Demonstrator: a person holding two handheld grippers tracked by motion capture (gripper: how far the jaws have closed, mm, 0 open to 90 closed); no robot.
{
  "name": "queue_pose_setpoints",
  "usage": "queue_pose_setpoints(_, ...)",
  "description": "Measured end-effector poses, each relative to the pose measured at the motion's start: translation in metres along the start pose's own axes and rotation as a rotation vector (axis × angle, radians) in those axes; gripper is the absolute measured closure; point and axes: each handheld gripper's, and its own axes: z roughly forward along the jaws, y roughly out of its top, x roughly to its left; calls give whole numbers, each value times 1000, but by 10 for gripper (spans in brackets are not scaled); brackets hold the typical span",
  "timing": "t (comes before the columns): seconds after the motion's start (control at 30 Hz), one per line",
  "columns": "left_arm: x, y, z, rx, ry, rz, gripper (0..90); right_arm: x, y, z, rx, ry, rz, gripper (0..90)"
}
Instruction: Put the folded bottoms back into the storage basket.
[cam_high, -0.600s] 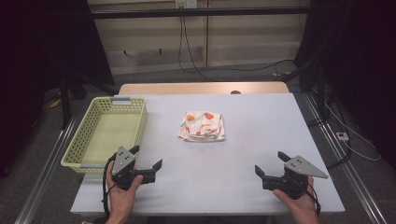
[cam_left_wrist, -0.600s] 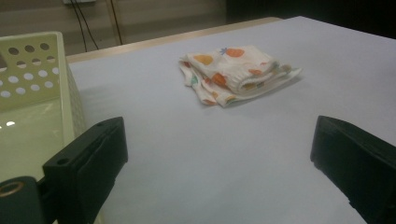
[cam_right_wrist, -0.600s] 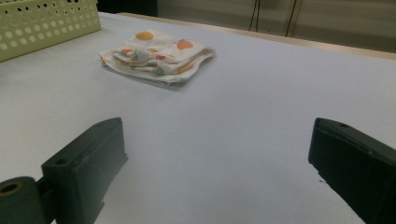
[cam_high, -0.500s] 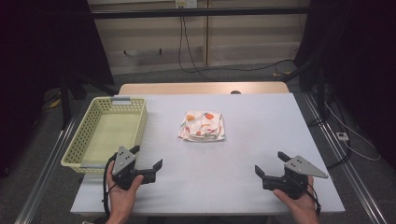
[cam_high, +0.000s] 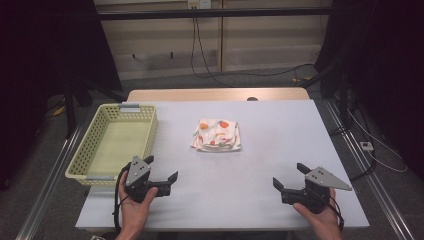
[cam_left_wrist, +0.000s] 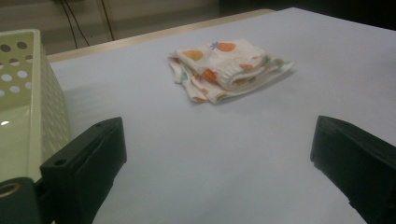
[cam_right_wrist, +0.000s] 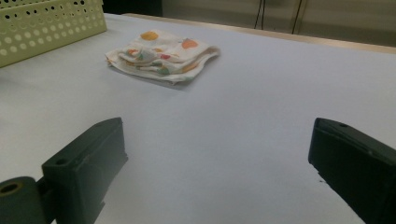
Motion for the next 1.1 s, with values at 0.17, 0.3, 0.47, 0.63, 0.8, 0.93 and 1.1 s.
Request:
queue_pose_setpoints(0.17, -3, 2, 0, 5, -17, 3, 37, 1, 0, 0, 0, -3, -9, 39)
queue_pose_setpoints(0.3, -7, 3, 2, 11, -38, -12, 37, 2, 0, 0, 4, -2, -14, 38)
queue_pose_setpoints(0.47, -10, 7, 8, 33, -55, -4, 36, 2, 0, 2, 10, 1, -9, 38)
queue_pose_setpoints(0.63, -13, 10, 17, 51, -74, -13, 37, 2, 0, 2, 11, 3, -8, 38)
queue_pose_setpoints(0.8, -12, 16, 23, 47, -71, -23, 36, 2, 0, 2, 15, 5, -10, 38)
queue_pose_setpoints(0.93, -12, 18, 26, 46, -78, -31, 33, 2, 0, 3, 16, 10, -3, 39)
queue_pose_setpoints(1.1, -12, 23, 34, 46, -85, -37, 35, 4, 0, 3, 16, 12, -8, 39)
